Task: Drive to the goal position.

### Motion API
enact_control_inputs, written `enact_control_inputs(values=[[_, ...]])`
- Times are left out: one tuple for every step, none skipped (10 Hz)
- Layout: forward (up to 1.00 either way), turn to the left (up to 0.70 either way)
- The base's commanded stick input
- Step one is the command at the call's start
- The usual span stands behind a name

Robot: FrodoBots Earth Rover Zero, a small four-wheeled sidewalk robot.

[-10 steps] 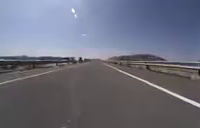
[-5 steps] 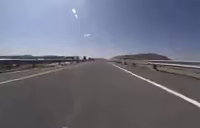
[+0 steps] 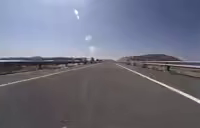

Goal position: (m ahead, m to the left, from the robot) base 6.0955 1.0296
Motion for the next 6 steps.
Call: enact_control_inputs(values=[[1.00, 0.00], [1.00, 0.00], [1.00, 0.00], [1.00, 0.00], [1.00, 0.00], [1.00, 0.00]])
